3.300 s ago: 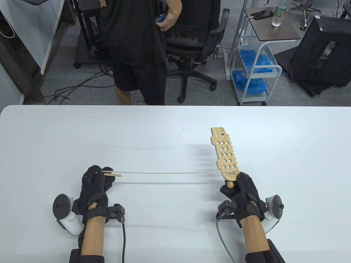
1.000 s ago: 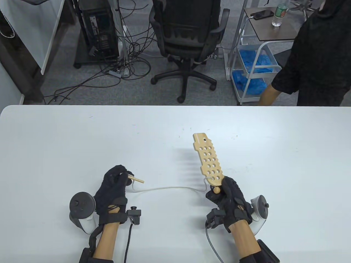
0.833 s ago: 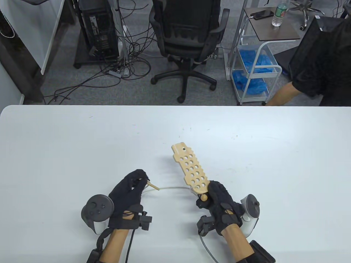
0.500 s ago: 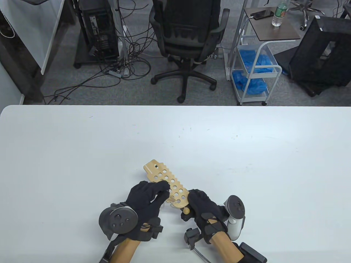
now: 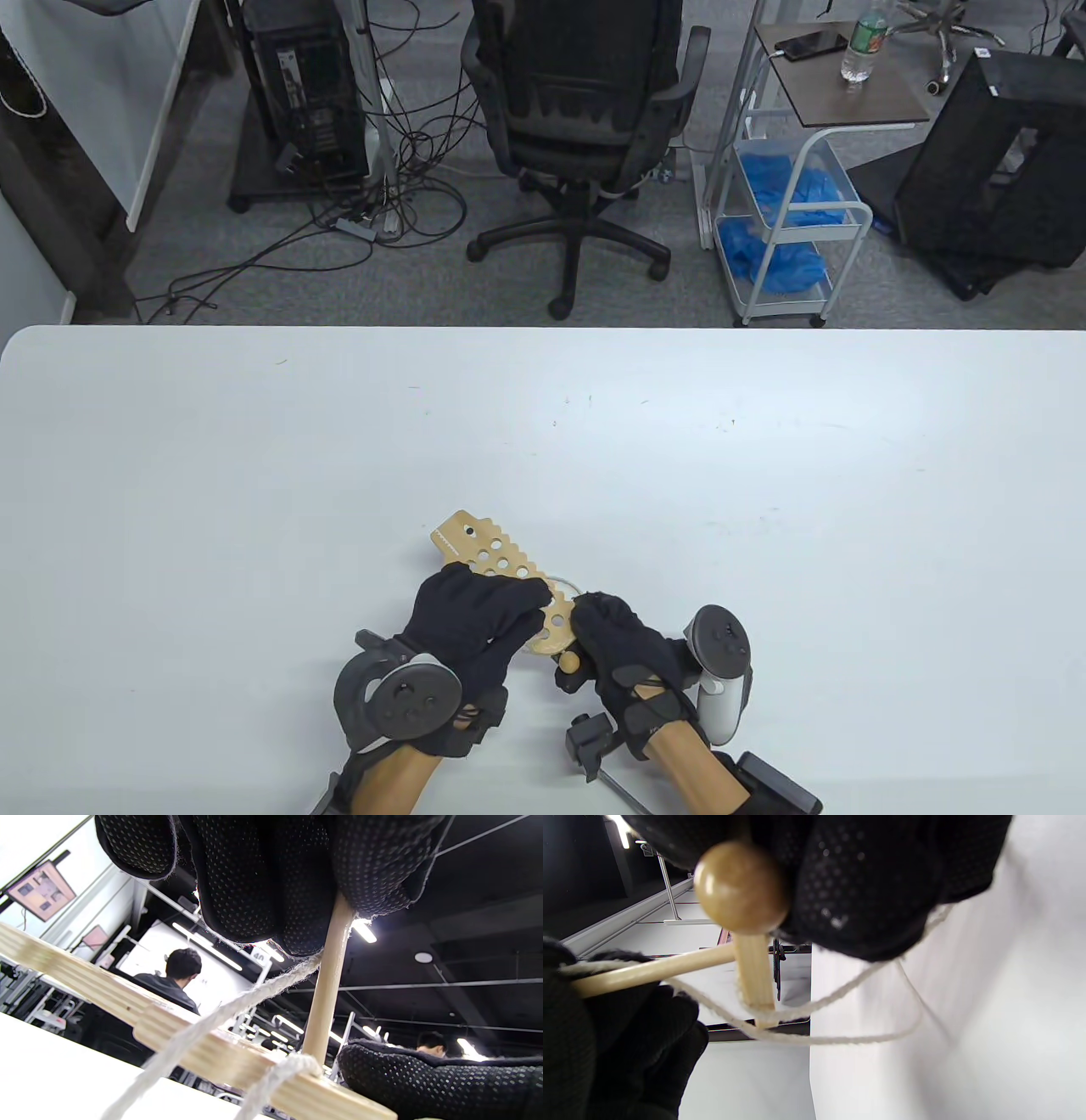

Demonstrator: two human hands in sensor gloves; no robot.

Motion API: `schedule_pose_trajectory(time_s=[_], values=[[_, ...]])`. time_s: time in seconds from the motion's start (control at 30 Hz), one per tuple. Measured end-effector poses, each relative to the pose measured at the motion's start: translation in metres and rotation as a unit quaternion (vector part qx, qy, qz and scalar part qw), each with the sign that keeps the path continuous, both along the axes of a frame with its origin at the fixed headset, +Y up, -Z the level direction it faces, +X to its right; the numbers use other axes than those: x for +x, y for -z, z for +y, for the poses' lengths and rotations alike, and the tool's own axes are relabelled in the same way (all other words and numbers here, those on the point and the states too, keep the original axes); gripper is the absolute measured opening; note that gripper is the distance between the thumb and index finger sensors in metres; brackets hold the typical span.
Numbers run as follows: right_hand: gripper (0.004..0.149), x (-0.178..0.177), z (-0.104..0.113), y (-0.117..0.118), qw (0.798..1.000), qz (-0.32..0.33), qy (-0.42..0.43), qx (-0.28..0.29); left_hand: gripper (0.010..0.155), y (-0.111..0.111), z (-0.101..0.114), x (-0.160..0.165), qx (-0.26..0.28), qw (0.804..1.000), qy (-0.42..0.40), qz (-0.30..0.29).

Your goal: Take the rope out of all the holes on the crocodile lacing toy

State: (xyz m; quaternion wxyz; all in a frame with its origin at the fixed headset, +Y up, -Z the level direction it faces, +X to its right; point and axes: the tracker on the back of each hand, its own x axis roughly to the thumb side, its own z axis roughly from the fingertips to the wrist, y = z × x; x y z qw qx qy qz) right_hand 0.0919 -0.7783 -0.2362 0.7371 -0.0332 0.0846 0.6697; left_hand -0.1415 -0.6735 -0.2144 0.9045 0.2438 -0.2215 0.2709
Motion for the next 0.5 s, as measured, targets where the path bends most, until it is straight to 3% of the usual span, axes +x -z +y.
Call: schedule_pose_trajectory(time_s=[0.5], values=[[0.047,0.0,0.003,0.0,1.0,0.001,0.008,0.005,0.038,0.004,-0.009,0.014,-0.025,0.997,0.073,-0.029]])
